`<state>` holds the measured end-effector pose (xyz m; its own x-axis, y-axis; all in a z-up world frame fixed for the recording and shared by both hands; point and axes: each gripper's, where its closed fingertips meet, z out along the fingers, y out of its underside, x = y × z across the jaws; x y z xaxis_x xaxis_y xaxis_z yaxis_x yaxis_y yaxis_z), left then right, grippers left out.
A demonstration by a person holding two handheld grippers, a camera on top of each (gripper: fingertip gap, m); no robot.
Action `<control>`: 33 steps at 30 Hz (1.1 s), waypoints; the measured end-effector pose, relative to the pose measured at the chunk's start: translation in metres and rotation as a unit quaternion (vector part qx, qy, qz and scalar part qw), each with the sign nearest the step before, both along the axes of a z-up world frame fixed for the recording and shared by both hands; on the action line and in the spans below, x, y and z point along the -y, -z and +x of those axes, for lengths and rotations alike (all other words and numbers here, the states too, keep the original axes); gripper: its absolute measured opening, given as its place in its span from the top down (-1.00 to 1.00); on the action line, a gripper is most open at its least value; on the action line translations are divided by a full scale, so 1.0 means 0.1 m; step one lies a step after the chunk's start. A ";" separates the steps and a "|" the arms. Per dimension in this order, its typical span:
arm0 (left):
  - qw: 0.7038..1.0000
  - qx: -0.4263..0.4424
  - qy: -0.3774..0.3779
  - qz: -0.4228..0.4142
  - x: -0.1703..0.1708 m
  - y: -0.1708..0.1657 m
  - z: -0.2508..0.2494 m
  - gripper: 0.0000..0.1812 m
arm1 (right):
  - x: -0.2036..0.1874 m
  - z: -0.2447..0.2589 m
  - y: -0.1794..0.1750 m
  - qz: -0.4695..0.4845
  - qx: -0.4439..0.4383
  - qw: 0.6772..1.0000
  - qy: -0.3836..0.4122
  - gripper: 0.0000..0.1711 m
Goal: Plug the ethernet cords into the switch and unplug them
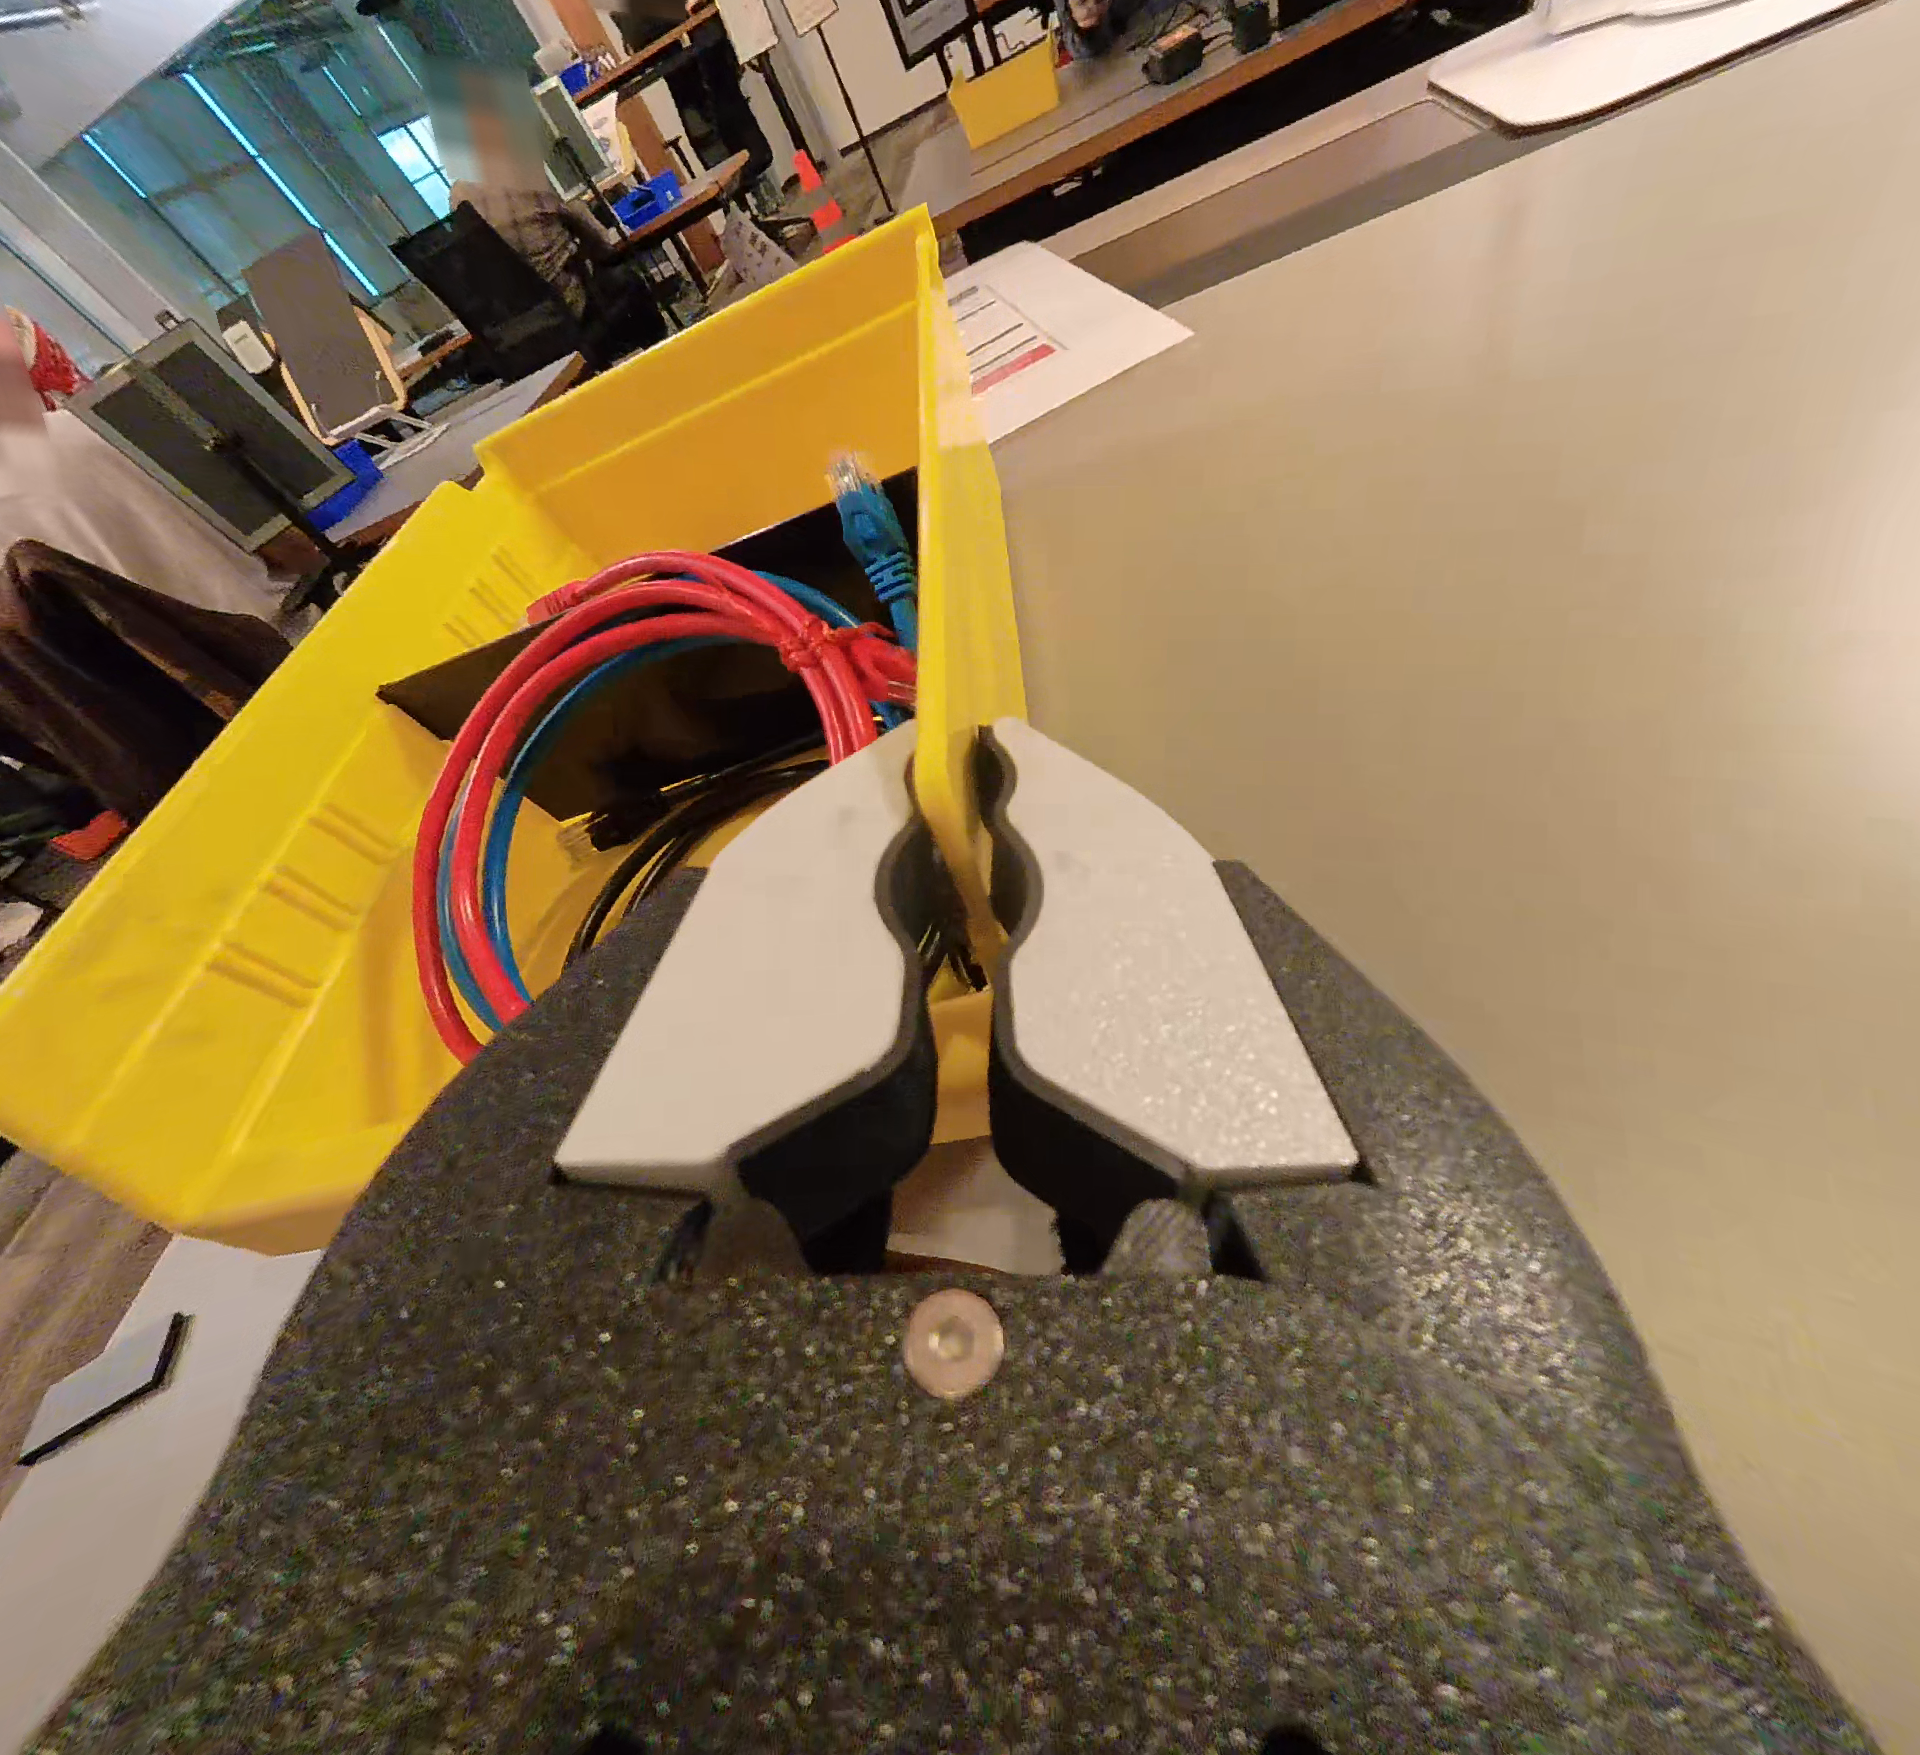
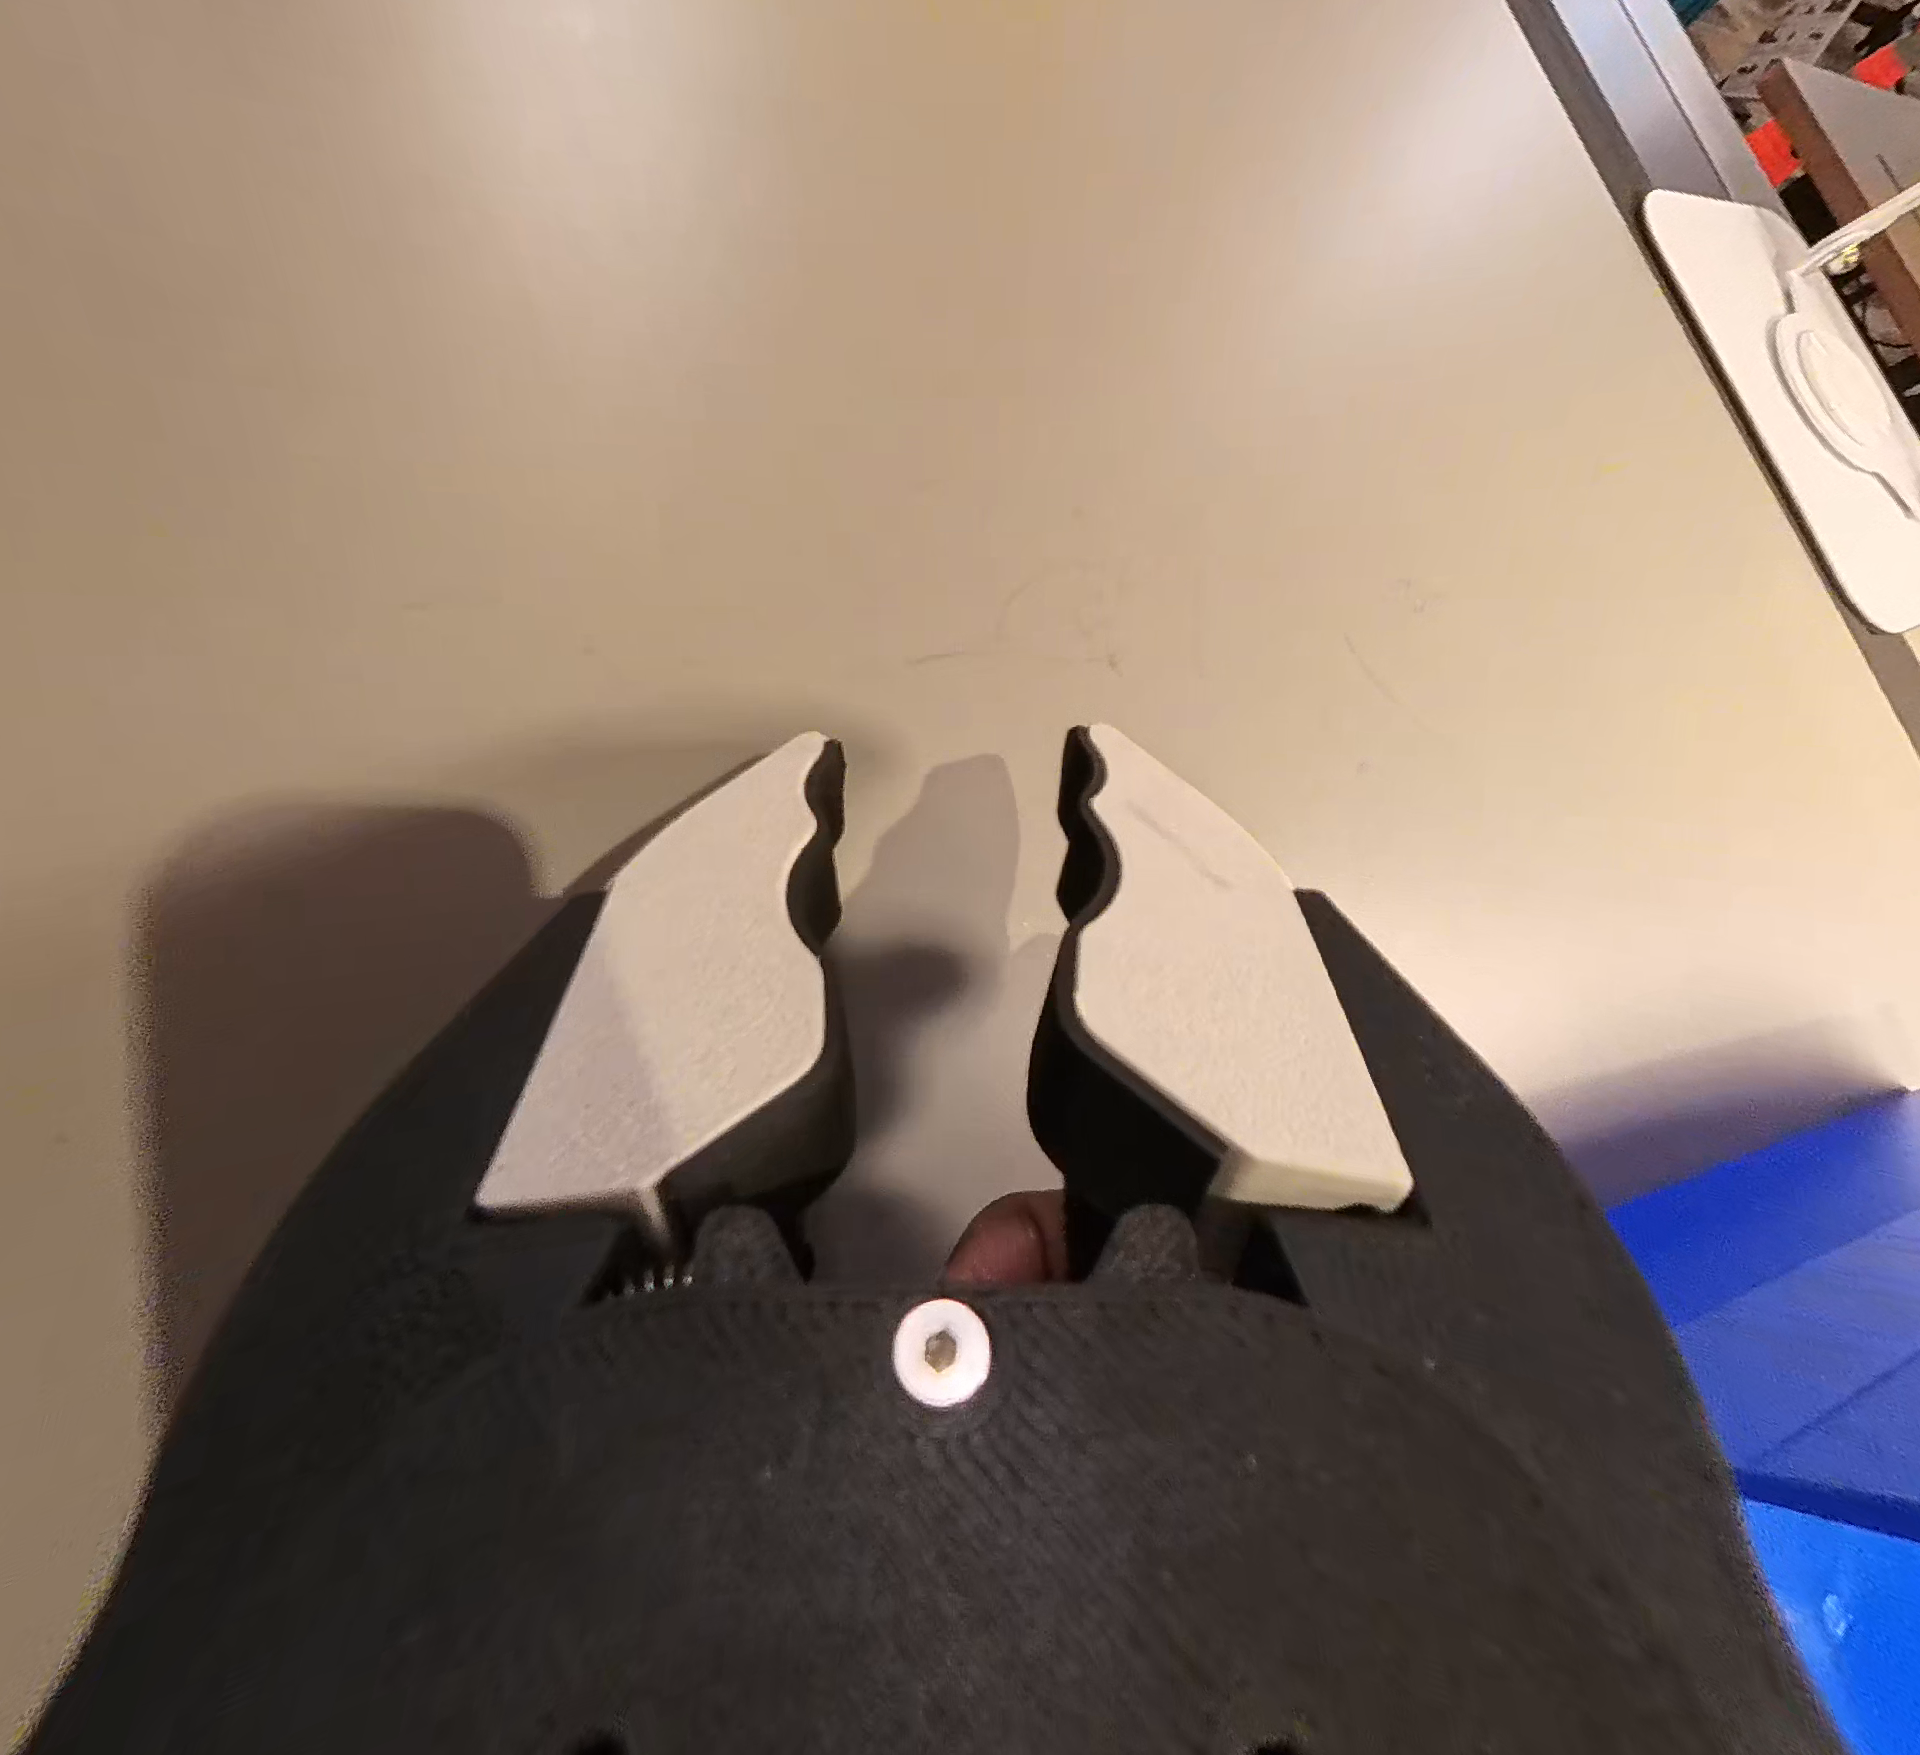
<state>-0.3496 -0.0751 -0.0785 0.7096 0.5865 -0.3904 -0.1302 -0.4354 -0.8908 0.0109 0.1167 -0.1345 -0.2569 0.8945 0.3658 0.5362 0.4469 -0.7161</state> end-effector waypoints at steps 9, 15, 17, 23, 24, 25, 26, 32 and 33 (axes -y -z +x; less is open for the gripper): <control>1.000 -0.009 0.003 -0.005 0.00 0.01 0.00 0.92 | -0.06 -0.01 -0.06 0.025 -0.027 0.999 0.022 0.49; 1.000 -0.009 0.003 -0.005 0.00 0.01 0.00 0.92 | -0.37 0.10 -1.02 0.074 -0.231 0.952 0.187 0.38; 1.000 -0.010 0.002 -0.005 0.00 0.01 0.00 0.92 | -0.64 0.36 -1.33 0.076 -0.270 0.917 0.284 0.37; 1.000 -0.020 0.002 -0.012 -0.01 0.01 0.02 0.89 | -1.13 0.62 -0.90 -0.021 -0.185 0.912 0.367 0.10; 1.000 -0.021 0.003 -0.013 -0.01 0.01 0.02 0.89 | -1.18 0.61 -0.79 -0.022 -0.173 0.912 0.371 0.14; 1.000 -0.023 0.003 -0.014 -0.01 0.01 0.02 0.88 | -1.23 0.59 -0.70 -0.016 -0.165 0.912 0.376 0.23; 1.000 -0.024 0.002 -0.015 -0.02 0.01 0.02 0.88 | -1.28 0.58 -0.64 -0.005 -0.162 0.910 0.380 0.43; 1.000 -0.020 0.006 -0.012 -0.05 0.03 0.00 0.89 | -1.57 0.82 -0.66 0.070 -0.151 0.889 0.426 0.87; 1.000 -0.019 0.006 -0.012 -0.06 0.03 0.00 0.89 | -1.68 0.92 -0.65 0.082 -0.143 0.881 0.443 0.90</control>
<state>-0.3496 -0.0694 -0.0810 0.7007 0.5681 -0.4316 -0.1695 -0.4550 -0.8742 0.1032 0.2842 -0.0695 0.6396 0.6263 0.4456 0.5343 0.0545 -0.8435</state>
